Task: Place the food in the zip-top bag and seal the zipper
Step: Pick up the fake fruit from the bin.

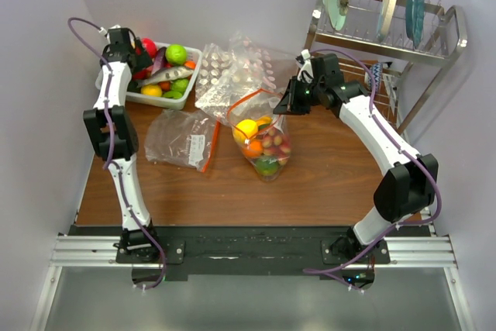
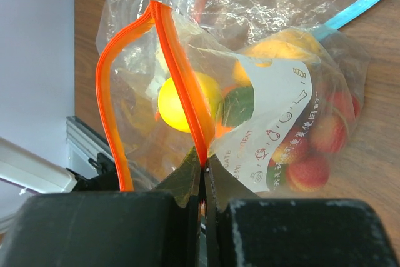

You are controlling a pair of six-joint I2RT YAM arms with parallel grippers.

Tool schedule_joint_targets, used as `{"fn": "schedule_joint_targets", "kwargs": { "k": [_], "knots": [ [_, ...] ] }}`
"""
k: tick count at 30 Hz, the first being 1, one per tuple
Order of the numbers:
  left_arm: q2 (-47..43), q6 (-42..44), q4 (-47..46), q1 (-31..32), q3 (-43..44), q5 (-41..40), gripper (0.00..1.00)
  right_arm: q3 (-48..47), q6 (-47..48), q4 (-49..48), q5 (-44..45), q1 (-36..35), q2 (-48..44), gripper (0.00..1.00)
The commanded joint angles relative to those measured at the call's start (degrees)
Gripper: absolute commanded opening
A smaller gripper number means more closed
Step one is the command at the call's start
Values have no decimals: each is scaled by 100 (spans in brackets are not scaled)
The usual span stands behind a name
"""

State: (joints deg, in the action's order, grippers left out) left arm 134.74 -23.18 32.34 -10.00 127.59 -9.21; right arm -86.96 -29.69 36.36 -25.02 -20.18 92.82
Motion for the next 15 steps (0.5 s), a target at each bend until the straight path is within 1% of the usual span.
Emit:
{"fn": "schedule_joint_targets", "kwargs": {
  "k": [1,4,9,14,15],
  "knots": [
    [175,-362,-570,-90,-32,51,91,-58,122,-77,-83,6,-167,0],
    [254,-424,-702,-90,-50,7,86,-58,139,-76,-74,6,-167,0],
    [325,-556,-729,-116,-24,-168,86,-49,139,-76,-82,14,-159,0],
    [325,-644,-799,-116,-68,-151,85,-32,148,-68,-82,14,-176,0],
    [325,-653,-799,-116,-50,-125,81,-32,148,-68,-82,6,-176,0]
  ]
}}
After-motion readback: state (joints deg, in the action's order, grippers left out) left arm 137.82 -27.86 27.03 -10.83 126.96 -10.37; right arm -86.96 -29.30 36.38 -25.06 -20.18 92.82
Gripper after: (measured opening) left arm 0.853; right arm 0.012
